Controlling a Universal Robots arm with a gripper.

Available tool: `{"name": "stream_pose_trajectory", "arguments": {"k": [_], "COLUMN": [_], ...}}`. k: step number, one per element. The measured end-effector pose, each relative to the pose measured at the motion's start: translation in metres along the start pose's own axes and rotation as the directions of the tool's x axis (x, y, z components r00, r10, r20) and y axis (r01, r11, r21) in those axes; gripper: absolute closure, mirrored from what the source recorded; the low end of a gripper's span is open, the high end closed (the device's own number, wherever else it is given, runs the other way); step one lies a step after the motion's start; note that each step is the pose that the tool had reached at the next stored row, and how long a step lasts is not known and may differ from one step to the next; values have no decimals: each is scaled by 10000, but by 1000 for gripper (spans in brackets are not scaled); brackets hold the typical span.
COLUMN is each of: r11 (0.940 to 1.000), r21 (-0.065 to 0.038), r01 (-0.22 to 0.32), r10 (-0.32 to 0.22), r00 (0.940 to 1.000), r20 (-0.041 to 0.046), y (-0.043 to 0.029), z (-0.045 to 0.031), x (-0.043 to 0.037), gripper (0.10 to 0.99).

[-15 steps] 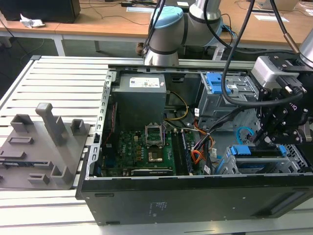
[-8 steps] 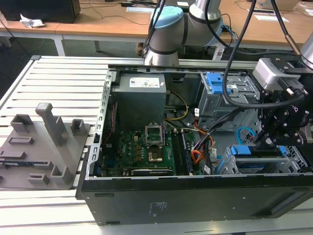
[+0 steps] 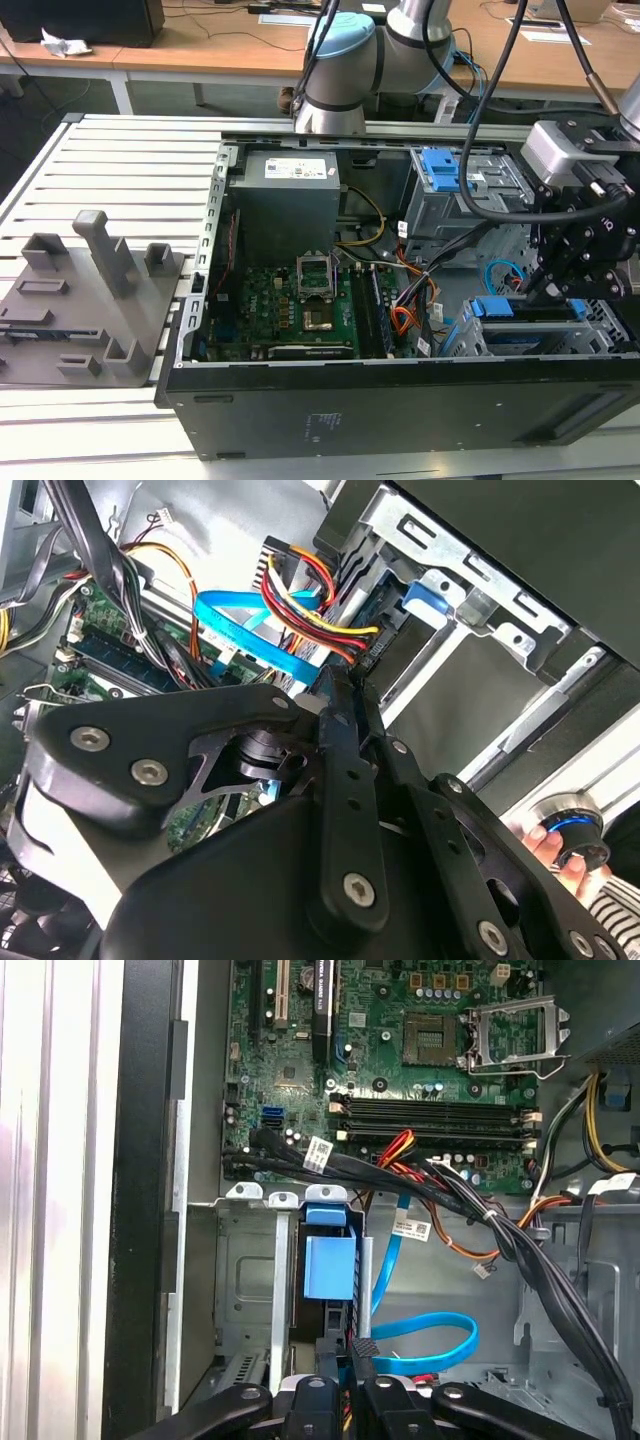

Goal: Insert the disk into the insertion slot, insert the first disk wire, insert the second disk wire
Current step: 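Insert the second disk wire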

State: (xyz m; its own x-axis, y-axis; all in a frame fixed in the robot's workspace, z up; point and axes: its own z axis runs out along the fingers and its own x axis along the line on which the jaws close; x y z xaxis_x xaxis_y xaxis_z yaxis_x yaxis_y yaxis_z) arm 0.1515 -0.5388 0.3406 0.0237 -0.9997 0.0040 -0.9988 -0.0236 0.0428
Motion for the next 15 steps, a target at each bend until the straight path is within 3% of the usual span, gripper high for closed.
{"name": "stream_pose_trajectory", "arguments": {"k": [4, 8, 15], "r11": [10000, 10000, 10000], "r21": [1, 3, 2], "r01": [-22, -73, -77], "r10": [22, 73, 77], "r00": [10000, 9999, 9999], "r20": [11, 108, 97], "y": [0, 1, 0], "z": [-12, -9, 20], "x": [0, 0, 17], "gripper": [922, 922, 922]}}
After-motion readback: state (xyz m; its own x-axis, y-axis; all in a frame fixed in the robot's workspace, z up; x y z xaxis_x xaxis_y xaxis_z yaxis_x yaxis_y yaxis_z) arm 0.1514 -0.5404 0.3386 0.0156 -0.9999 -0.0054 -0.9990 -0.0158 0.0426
